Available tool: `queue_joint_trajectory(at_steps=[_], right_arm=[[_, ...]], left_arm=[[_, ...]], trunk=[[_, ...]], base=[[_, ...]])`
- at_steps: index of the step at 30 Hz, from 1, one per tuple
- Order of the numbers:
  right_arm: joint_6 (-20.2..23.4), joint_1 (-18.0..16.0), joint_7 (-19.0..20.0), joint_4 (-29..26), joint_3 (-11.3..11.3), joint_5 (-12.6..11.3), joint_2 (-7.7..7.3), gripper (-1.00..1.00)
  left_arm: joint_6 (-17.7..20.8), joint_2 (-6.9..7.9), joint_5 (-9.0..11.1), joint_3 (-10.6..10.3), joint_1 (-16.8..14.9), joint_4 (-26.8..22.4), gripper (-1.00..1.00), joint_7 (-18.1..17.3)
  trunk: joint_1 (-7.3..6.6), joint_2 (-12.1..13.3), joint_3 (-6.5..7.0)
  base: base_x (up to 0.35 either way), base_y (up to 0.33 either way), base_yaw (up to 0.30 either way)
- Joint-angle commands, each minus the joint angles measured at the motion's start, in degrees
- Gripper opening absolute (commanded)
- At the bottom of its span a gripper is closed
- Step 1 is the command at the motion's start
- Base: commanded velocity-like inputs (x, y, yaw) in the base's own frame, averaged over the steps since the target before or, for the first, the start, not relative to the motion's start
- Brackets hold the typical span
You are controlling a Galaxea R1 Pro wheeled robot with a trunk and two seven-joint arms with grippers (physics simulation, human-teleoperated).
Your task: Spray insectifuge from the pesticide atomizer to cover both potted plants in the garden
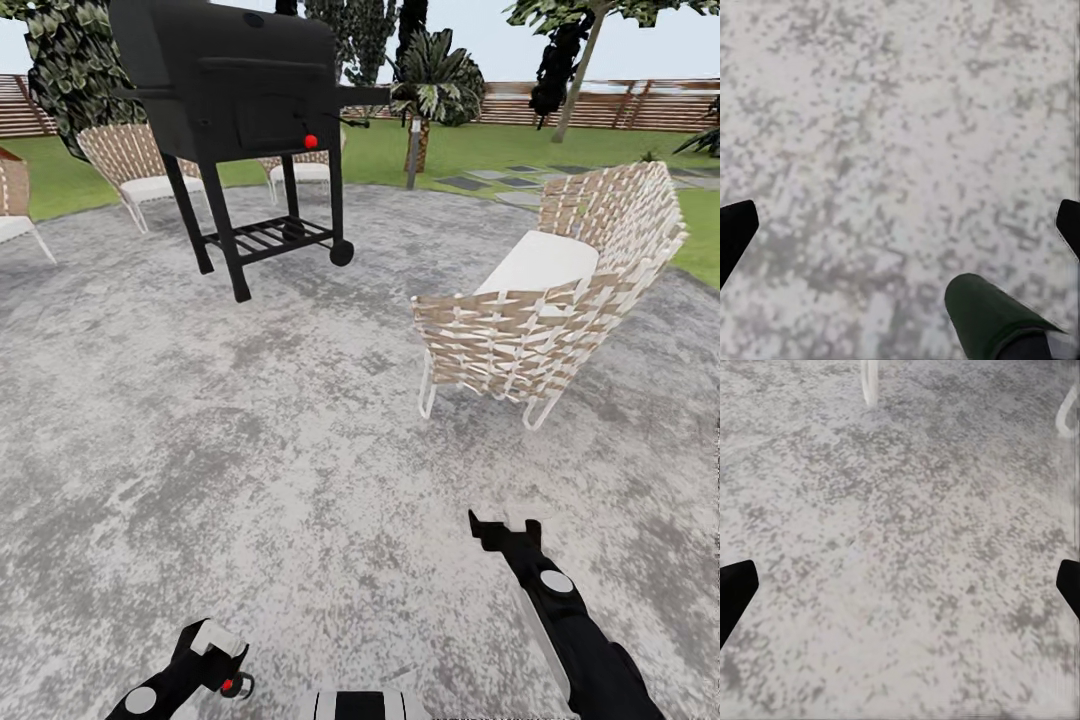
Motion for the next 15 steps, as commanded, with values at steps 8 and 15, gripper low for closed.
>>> queue_joint_trajectory(at_steps=[8, 15], right_arm=[[0.3, 0.0, 0.0, -0.1, 0.0, 0.1, 0.02, 1.00], [0.3, 0.0, 0.0, -0.1, 0.0, 0.1, 0.02, 1.00]], left_arm=[[-0.2, -0.02, -0.2, -0.2, 0.0, -0.2, 1.00, 0.0], [-0.2, -0.02, -0.2, -0.3, 0.0, -0.2, 1.00, 0.0]], trunk=[[-0.01, 0.0, 0.00], [-0.01, 0.0, 0.00]], base=[[-0.141, -0.082, -0.034], [-0.022, -0.012, -0.002]])
